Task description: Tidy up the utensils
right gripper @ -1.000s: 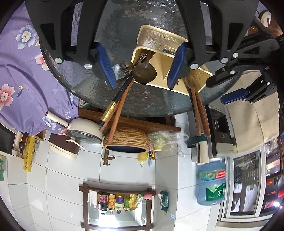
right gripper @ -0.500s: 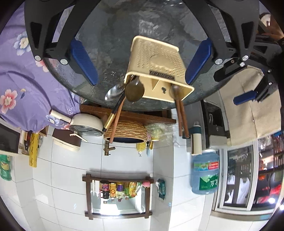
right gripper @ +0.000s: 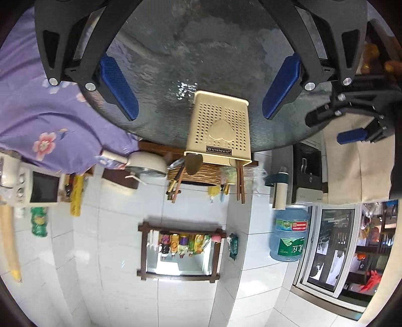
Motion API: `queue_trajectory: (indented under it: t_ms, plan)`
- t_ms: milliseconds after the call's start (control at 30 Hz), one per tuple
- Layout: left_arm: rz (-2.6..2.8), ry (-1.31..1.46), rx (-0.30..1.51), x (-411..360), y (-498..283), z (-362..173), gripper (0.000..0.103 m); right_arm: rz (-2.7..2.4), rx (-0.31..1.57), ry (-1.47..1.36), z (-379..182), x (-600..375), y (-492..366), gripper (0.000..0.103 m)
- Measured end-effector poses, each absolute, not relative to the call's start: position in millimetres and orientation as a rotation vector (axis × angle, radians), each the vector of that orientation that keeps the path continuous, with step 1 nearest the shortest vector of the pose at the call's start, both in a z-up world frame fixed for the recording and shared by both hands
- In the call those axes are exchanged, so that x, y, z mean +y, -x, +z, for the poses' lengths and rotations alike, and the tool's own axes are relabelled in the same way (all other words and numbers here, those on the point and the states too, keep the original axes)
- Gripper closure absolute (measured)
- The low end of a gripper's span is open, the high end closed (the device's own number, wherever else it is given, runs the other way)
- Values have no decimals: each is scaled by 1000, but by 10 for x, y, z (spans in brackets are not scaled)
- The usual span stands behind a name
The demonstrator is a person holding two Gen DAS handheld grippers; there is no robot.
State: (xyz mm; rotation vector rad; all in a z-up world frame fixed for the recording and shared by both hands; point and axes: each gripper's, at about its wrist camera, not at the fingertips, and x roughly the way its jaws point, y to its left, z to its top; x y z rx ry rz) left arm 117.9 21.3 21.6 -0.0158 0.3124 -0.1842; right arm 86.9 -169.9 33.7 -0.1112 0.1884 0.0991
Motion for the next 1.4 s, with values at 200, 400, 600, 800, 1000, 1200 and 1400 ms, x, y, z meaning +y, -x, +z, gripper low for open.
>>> queue_trajectory:
  t_ms: [200, 400, 600, 800, 1000, 1200, 1400]
  plan:
    - [-134, 47, 306, 347, -839, 168, 6, 111, 223, 46, 202, -1763, -491, 6]
    - [-113, 59, 301, 433, -560, 130, 6, 116, 236, 22, 132, -1765, -237, 6]
    - [-122, 55, 279, 452, -367, 128, 6, 108, 231, 10, 118, -1751, -35, 6]
    - [-139, 36, 263, 409, -229, 145, 6, 96, 219, -8, 114, -1776, 126, 6]
    - [-145, 44, 260, 399, -161, 163, 6, 106, 221, 15, 133, -1726, 156, 6]
    - [-129, 61, 263, 431, -140, 156, 6, 106, 219, 9, 146, -1723, 160, 6]
    - [-131, 47, 256, 409, -107, 160, 6, 104, 225, 5, 135, -1734, 160, 6]
